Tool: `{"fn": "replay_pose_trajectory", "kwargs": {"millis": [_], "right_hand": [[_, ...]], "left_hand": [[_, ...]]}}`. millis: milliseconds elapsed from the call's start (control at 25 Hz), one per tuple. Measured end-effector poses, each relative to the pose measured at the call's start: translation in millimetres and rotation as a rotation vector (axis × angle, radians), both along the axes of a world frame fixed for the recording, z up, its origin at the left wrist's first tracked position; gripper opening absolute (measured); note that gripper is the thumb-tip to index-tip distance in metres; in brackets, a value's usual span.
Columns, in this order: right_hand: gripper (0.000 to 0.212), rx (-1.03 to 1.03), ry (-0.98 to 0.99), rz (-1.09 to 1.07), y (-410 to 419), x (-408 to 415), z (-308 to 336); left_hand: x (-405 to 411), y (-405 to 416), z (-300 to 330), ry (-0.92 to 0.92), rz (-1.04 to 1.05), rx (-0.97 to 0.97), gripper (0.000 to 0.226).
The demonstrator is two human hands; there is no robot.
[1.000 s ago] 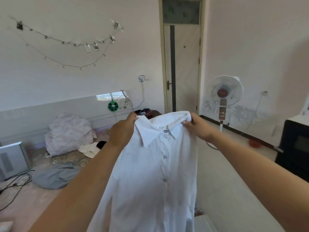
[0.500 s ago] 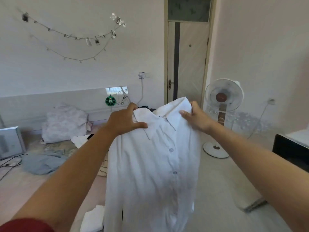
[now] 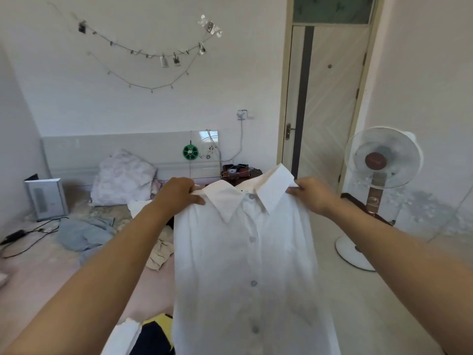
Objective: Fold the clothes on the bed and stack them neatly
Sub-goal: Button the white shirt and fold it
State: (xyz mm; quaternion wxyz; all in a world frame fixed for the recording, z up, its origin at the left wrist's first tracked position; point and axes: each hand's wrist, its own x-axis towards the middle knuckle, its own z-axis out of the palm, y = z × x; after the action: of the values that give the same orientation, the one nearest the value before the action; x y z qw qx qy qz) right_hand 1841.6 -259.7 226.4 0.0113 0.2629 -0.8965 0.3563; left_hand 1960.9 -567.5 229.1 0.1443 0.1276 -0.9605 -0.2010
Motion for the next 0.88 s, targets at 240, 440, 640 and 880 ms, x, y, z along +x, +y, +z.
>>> {"fn": "replay_pose_trajectory", "kwargs": {"millis": [240,440,640,880], "right_hand": [[0.027,-0.101,-0.199,0.186,-24.0,-116.2,3.9],[0.012,-0.192,-0.281,0.377,-58.7,-190.6,-4.1],[0.011,-0.137,-0.402,0.655,-106.6,-274.1,-20.9],[0.028,-0.012,-0.628,0.909,-164.0,-369.4,-75.4]], "left_hand": [[-61.3,-22.1,-5.1,0.013,0.156,0.036,0.014],[-87.9,-25.7,-6.3,-0.047,0.364,0.101,0.019],[-107.2,-26.2,-28.6,-0.050,0.515,0.125,0.033],[-140.9,-1.9,-96.9,-0.196,0.573,0.177,0.037]]}}
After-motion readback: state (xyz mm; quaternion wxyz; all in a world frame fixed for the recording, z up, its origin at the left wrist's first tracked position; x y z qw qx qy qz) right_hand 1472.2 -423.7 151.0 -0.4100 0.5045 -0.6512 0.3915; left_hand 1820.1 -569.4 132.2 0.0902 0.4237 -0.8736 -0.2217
